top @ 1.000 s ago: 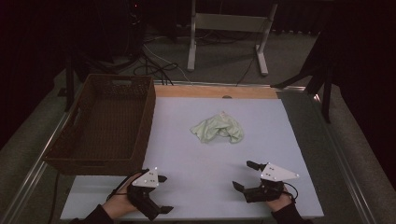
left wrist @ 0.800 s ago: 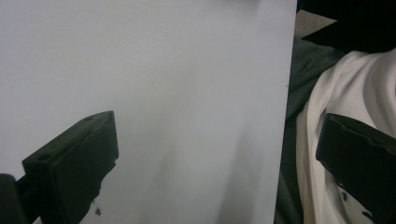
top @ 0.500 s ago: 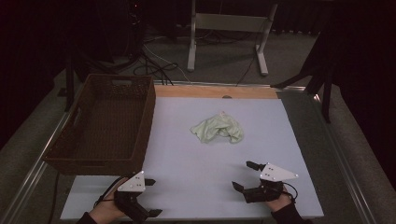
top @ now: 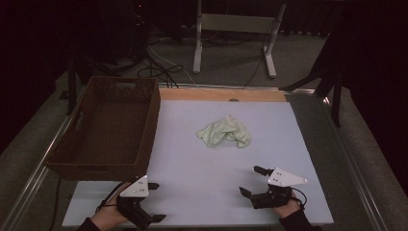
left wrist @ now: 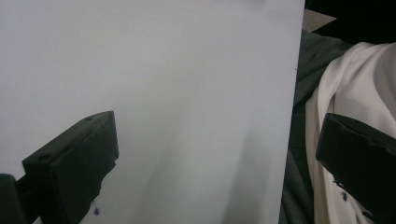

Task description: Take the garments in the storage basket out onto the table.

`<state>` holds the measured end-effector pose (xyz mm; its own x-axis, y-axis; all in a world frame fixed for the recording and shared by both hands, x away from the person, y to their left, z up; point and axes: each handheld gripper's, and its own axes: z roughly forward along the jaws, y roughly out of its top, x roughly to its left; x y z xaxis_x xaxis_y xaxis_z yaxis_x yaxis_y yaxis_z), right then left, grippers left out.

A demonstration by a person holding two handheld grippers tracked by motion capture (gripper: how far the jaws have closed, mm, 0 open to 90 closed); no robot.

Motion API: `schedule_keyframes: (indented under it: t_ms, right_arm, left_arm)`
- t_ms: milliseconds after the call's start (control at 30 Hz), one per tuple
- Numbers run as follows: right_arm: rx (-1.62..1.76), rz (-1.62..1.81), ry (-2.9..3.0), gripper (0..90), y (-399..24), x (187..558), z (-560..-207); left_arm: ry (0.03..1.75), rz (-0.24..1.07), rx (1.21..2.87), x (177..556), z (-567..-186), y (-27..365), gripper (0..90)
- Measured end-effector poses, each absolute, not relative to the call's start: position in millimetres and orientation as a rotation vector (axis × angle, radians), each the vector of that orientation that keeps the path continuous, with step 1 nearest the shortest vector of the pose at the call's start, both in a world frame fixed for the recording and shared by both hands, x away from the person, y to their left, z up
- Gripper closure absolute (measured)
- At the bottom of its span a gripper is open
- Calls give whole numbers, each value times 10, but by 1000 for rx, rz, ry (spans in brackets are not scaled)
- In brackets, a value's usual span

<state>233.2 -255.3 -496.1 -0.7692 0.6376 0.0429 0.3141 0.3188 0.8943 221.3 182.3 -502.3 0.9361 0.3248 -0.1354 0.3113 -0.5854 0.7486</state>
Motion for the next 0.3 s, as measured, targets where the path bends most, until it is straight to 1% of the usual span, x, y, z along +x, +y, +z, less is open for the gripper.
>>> schedule_keyframes:
  t_ms: [300]
  right_arm:
    - [868, 1427, 2278, 92, -2554, 2336, -4981]
  left_arm:
    - [444, 17, 2233, 2214, -5020, 1822, 0]
